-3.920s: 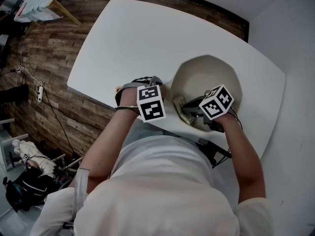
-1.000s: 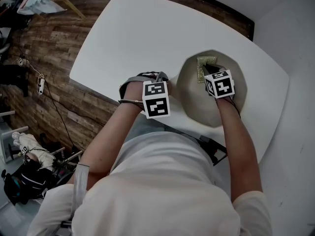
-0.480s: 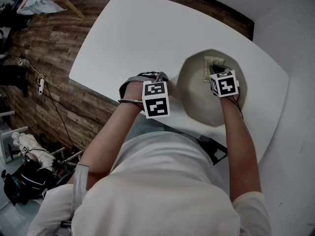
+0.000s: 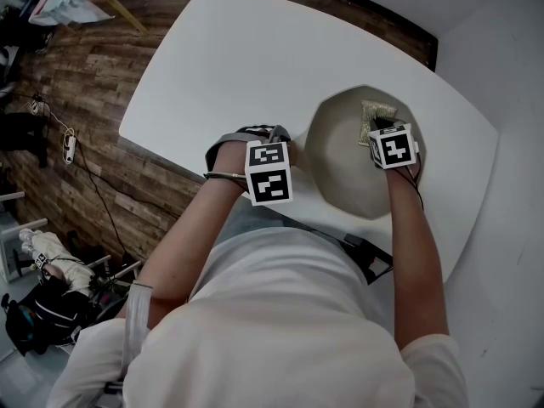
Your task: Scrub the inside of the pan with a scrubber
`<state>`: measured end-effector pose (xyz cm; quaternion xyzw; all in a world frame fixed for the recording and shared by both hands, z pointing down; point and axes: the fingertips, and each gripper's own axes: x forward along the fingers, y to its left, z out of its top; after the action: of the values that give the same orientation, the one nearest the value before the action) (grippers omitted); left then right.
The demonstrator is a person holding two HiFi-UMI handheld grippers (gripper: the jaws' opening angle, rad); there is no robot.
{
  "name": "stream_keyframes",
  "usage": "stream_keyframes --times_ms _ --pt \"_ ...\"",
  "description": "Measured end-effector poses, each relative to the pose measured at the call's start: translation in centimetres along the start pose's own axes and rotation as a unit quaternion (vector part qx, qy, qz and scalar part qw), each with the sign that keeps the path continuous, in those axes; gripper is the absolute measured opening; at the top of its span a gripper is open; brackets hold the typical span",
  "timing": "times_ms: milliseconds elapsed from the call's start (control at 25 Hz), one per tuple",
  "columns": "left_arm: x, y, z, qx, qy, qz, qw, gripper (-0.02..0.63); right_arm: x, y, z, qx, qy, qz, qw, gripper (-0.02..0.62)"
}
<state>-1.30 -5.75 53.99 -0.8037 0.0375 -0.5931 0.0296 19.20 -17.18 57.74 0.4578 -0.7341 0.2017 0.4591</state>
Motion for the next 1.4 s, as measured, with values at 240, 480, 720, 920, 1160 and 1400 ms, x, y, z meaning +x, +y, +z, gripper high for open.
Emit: stream_keyframes --times_ms 240,480,720,920,1160,1400 --pt "0.0 0.0 0.0 -0.001 -0.002 -0.001 1.0 0.244 -0.3 -0.6 -0.8 -0.013 0.022 -0.008 1.0 0.035" --pt "-0.1 -0.1 0.0 -0.002 -0.003 -0.002 1.0 0.244 -1.1 -1.2 -1.9 -0.011 0.055 -0.016 0.998 0.037" --pt "0.1 -0.3 0.1 -0.003 -0.002 -0.002 1.0 0.242 -1.4 -1.3 -2.9 -0.024 0.076 -0.013 0.997 0.035" --pt "0.0 -0.5 0.1 -0.003 -0.003 -0.002 1.0 0.242 -1.9 -1.1 -3.9 -0.036 0.102 -0.011 0.994 0.037" --pt "0.1 -0.4 0.1 -0.004 -0.002 -0.003 1.0 0.242 -2.4 -1.2 -5.2 -0.064 0.168 -0.01 0.984 0.037" --pt "-0.2 -0.3 0.2 -0.007 -0.004 -0.002 1.0 0.242 -2.6 -0.6 -4.8 -0.094 0.179 0.002 0.979 0.037"
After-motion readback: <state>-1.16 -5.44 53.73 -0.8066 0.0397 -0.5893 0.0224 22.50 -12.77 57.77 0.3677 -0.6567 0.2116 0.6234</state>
